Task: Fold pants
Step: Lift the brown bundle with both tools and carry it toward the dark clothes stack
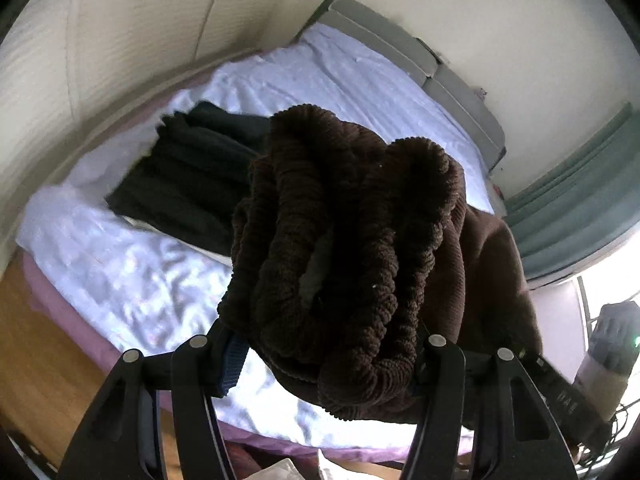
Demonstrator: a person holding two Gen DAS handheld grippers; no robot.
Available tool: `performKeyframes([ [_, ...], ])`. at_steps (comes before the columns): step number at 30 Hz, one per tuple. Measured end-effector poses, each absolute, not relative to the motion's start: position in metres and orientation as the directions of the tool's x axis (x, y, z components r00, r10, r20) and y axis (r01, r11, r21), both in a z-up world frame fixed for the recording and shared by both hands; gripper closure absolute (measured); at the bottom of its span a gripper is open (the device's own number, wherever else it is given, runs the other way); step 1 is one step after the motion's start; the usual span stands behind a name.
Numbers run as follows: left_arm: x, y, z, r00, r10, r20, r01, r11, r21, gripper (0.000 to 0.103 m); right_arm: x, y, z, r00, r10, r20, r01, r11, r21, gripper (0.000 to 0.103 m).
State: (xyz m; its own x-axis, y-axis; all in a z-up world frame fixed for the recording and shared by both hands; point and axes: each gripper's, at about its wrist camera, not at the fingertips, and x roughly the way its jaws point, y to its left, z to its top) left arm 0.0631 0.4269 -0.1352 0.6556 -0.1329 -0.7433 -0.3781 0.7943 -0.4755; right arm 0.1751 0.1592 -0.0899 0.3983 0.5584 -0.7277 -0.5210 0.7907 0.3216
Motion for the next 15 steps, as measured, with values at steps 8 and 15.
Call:
performKeyframes([
  [8, 0.067, 0.495, -0.135, 0.675, -0.094, -0.732, -0.394, 0.792, -0.465, 0.044, 0.186, 0.223, -0.091, 0.367, 0.592, -0.718, -0.555, 0.759, 0.342, 0.065],
  [15, 0.114, 0.572, -0.140, 0.651, -0.127, -0.749, -0.345, 0.829, -0.441, 0.044, 0.203, 0.290, -0.101, 0.380, 0.577, -0.723, -0.506, 0.784, 0.360, 0.065],
])
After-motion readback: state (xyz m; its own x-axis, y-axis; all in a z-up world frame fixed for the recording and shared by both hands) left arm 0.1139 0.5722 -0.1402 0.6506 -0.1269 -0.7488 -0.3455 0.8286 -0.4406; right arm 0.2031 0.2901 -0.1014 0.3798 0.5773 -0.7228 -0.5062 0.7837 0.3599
